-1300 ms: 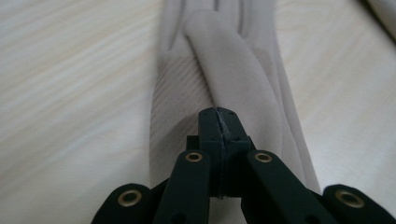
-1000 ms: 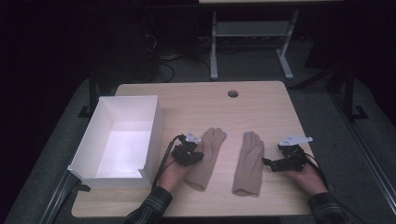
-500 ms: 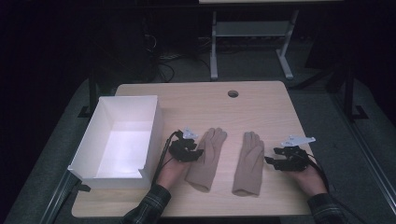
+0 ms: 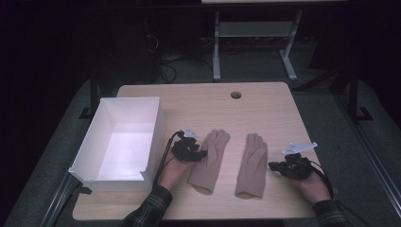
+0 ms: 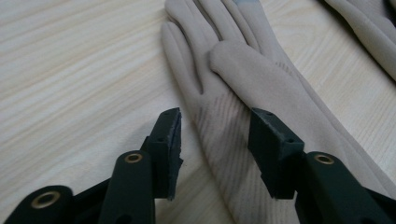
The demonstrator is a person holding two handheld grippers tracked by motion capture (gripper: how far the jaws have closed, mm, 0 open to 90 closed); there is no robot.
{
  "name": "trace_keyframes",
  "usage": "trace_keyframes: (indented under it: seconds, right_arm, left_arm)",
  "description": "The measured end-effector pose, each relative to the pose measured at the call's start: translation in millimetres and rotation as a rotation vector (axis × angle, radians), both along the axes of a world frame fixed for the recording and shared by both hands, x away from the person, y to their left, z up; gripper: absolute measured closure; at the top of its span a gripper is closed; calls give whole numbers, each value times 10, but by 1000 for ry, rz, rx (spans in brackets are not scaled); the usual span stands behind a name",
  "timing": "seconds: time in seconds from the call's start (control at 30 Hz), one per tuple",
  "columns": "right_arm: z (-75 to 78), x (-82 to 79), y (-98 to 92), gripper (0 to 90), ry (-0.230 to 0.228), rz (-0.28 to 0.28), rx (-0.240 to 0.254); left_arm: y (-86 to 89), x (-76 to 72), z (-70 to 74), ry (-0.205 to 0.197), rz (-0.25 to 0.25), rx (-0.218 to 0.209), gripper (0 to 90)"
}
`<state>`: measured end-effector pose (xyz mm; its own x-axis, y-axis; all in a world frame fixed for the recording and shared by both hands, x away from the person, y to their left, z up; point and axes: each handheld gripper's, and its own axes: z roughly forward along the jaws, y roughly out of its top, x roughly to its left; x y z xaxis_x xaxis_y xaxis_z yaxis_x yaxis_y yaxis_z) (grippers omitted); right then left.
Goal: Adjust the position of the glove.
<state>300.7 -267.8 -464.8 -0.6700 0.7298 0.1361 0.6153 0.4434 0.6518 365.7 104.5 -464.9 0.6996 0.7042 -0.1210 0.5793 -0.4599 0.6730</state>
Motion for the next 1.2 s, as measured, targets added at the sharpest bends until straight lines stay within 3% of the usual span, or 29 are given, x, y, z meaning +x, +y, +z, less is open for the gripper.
trace_keyframes:
  seconds: [0.27,0.4,0.67,1.0,1.2]
  right_arm:
    - [-29,25,65,894,3,25,4]
    - [-33,38,83,894,2,33,10]
    - [-42,91,156,895,-3,51,32]
    - [-34,200,390,894,-12,106,41]
    - [-23,256,472,897,-13,116,69]
  left_arm:
    - [-24,0,-16,9,-12,-32,723]
    - [-14,13,-7,24,-3,-78,841]
    - [-17,25,77,32,7,-145,847]
    - [-33,68,169,34,14,-173,846]
    - [-120,80,241,39,-9,-182,843]
